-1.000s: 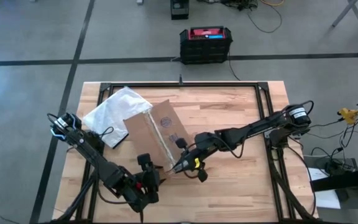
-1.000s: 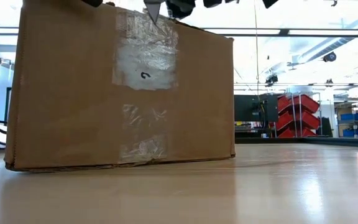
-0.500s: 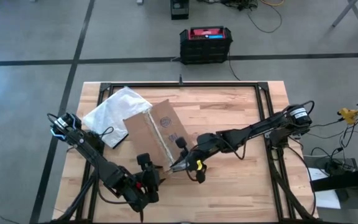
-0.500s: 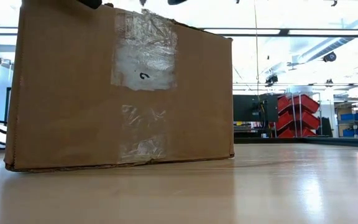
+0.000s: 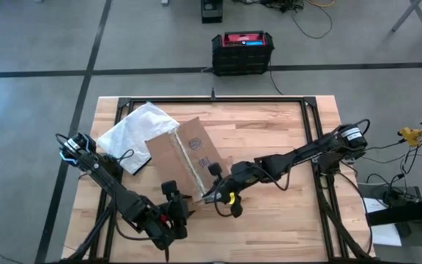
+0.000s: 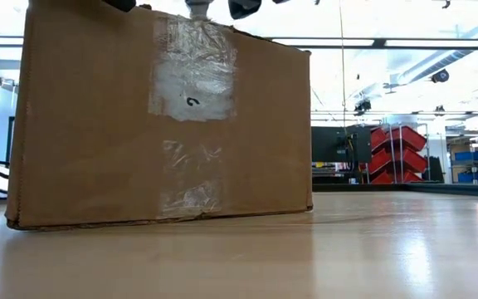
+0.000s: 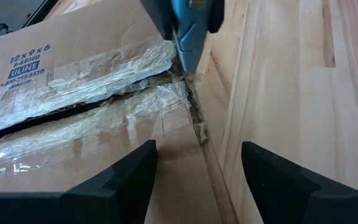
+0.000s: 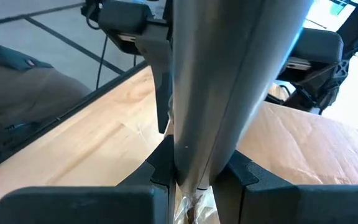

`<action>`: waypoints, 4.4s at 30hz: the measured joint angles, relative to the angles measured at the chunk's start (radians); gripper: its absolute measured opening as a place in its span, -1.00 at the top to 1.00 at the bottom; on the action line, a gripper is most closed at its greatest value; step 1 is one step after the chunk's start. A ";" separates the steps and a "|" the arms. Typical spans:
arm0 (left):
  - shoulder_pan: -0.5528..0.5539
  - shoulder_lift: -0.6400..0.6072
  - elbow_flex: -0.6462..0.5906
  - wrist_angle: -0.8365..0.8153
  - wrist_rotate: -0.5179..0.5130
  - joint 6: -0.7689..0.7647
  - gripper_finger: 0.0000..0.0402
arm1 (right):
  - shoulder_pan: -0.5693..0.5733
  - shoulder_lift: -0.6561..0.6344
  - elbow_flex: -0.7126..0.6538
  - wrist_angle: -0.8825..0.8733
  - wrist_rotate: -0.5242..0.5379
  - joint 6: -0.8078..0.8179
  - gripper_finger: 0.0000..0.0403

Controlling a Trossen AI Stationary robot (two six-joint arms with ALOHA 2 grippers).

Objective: Unpack boxes
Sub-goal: Open the cardboard box using knife

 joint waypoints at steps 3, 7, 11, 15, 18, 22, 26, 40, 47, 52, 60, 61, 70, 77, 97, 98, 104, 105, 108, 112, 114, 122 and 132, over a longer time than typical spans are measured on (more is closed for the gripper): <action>0.000 0.001 0.000 0.000 0.000 0.000 -0.09 | 0.008 -0.006 0.001 -0.027 0.025 0.000 0.76; 0.001 0.002 0.000 0.002 0.000 0.000 -0.09 | 0.010 -0.031 0.001 -0.082 0.052 0.001 0.76; 0.001 0.002 -0.003 0.004 0.005 -0.004 -0.09 | 0.013 -0.074 -0.002 -0.152 0.077 -0.013 0.76; 0.001 0.002 -0.023 0.006 0.005 -0.026 -0.06 | 0.012 -0.108 -0.004 -0.217 0.083 -0.014 0.76; -0.001 0.000 -0.044 0.016 0.000 -0.045 -0.03 | 0.010 -0.121 -0.005 -0.245 0.102 -0.023 0.76; -0.003 0.000 -0.054 0.018 0.003 -0.064 0.00 | 0.008 -0.139 -0.005 -0.273 0.102 -0.023 0.76; -0.005 -0.003 -0.055 0.015 0.010 -0.068 0.02 | 0.008 -0.170 -0.006 -0.328 0.126 -0.021 0.76; 0.011 -0.059 0.043 0.004 -0.003 0.109 0.03 | 0.013 -0.297 -0.006 -0.427 0.154 0.091 0.76; 0.193 -0.233 0.017 -0.094 -0.013 0.218 0.11 | 0.080 -0.312 -0.006 -0.514 0.146 0.216 0.76; 0.459 -0.352 -0.004 -0.358 0.071 0.180 0.20 | 0.118 -0.312 -0.051 -0.533 0.146 0.284 0.76; 1.169 -0.427 -0.021 -0.466 0.381 0.278 0.27 | 0.085 -0.310 -0.125 -0.525 0.189 0.368 0.76; 1.245 -0.421 -0.029 -0.466 0.420 0.306 0.28 | 0.085 -0.310 -0.129 -0.525 0.200 0.379 0.76; 1.439 -0.364 -0.206 -0.526 0.666 0.484 0.29 | 0.107 -0.268 -0.151 -0.465 0.208 0.467 0.76; 1.261 -0.402 -0.293 -0.535 0.746 0.420 0.34 | 0.066 -0.211 -0.151 -0.428 0.275 0.464 0.76; 0.531 -0.379 -0.295 0.105 0.864 0.172 0.37 | -0.130 -0.593 -0.133 -0.905 0.697 0.445 0.76; 0.527 -0.379 -0.295 0.115 0.870 0.176 0.37 | -0.114 -0.620 -0.136 -0.908 0.698 0.453 0.76; 0.528 -0.390 -0.277 0.037 0.845 0.187 0.40 | -0.074 -0.720 -0.139 -1.050 0.671 0.550 0.76; 0.528 -0.393 -0.271 0.008 0.845 0.182 0.40 | -0.075 -0.726 -0.139 -1.070 0.673 0.567 0.76; 0.533 -0.403 -0.247 -0.108 0.792 0.174 0.41 | -0.069 -0.732 -0.150 -1.086 0.644 0.593 0.76; 0.573 -0.423 -0.214 -0.189 0.585 0.188 0.40 | -0.020 -0.702 -0.154 -1.018 0.439 0.596 0.76; 0.626 -0.438 -0.194 -0.183 0.527 0.217 0.40 | 0.023 -0.676 -0.154 -0.999 0.363 0.617 0.76; 0.975 -0.401 -0.216 -0.099 0.510 0.467 0.39 | 0.190 -0.590 -0.151 -0.980 0.265 0.764 0.76; 1.045 -0.241 -0.242 0.124 0.733 0.687 0.40 | 0.190 -0.613 -0.086 -1.019 0.394 0.647 0.76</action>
